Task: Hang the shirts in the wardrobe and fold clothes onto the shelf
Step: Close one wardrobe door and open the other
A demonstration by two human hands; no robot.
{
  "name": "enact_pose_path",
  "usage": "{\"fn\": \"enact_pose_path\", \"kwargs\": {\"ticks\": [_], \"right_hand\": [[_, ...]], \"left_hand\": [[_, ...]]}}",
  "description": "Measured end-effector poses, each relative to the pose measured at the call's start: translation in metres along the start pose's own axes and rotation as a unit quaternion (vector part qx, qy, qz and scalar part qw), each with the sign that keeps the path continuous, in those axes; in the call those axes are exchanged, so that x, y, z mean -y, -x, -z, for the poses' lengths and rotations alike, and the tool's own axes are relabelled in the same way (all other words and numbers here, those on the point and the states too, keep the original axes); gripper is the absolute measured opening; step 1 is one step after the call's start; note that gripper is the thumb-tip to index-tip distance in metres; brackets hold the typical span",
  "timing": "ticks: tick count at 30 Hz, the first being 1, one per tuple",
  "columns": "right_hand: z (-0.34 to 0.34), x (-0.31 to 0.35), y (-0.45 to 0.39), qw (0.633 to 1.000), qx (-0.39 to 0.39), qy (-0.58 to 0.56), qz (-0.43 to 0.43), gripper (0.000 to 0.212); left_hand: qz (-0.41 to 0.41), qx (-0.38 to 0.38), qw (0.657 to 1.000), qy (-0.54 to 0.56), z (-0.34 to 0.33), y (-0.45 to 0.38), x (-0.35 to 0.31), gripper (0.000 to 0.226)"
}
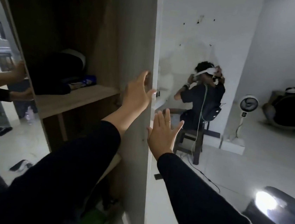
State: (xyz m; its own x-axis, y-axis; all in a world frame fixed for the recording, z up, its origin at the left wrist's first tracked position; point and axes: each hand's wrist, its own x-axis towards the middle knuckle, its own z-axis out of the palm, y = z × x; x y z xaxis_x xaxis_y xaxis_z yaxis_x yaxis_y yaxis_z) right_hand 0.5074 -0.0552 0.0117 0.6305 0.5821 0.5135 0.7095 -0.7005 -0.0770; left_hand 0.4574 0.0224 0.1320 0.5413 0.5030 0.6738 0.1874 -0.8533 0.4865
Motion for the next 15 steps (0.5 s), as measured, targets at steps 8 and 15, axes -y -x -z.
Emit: {"fn": "enact_pose_path", "kwargs": {"ticks": [8, 15], "right_hand": [[-0.023, -0.080, -0.042, 0.999, -0.001, 0.005, -0.033, 0.074], [-0.046, -0.162, -0.091, 0.998, -0.014, -0.033, 0.043, 0.089]], "left_hand": [[-0.020, 0.034, 0.999, -0.031, -0.096, -0.042, -0.034, 0.094], [-0.012, 0.000, 0.996, -0.088, -0.170, -0.083, -0.060, 0.091]]}}
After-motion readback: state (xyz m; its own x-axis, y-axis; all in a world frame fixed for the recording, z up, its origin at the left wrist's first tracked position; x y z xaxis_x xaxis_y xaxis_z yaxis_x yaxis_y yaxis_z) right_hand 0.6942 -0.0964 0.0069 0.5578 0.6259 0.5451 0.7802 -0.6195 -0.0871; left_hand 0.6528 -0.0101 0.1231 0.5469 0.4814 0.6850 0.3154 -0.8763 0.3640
